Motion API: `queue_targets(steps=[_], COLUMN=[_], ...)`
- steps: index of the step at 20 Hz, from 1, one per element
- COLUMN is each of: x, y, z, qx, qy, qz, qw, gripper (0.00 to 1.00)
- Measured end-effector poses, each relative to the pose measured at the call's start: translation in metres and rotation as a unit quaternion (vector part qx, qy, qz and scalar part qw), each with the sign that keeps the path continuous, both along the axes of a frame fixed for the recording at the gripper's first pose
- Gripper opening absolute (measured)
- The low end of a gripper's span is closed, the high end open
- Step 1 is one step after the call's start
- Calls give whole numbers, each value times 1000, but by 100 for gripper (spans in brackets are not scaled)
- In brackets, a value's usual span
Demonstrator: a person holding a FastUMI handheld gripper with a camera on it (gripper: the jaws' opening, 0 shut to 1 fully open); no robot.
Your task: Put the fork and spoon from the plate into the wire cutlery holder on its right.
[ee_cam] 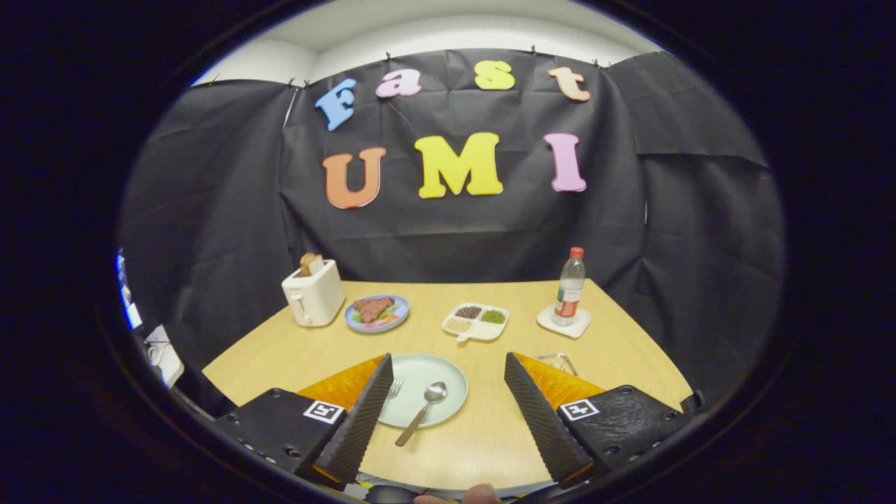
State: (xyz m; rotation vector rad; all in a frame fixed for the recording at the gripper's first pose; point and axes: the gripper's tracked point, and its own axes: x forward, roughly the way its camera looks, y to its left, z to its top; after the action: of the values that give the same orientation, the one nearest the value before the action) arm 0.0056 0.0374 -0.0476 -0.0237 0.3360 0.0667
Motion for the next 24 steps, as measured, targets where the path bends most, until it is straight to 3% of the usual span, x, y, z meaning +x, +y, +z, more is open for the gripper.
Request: queue_targets(steps=[2,6,10,17,24], x=[1,-2,0,7,14], y=[11,25,26,40,48], z=[-23,-60,-105,-154,-193], qx=[13,25,-11,32,52], qy=[83,213,281,397,462], qz=[5,-4,-17,-41,-60], qw=[996,977,960,916,883], gripper=[96,96,96,96,75])
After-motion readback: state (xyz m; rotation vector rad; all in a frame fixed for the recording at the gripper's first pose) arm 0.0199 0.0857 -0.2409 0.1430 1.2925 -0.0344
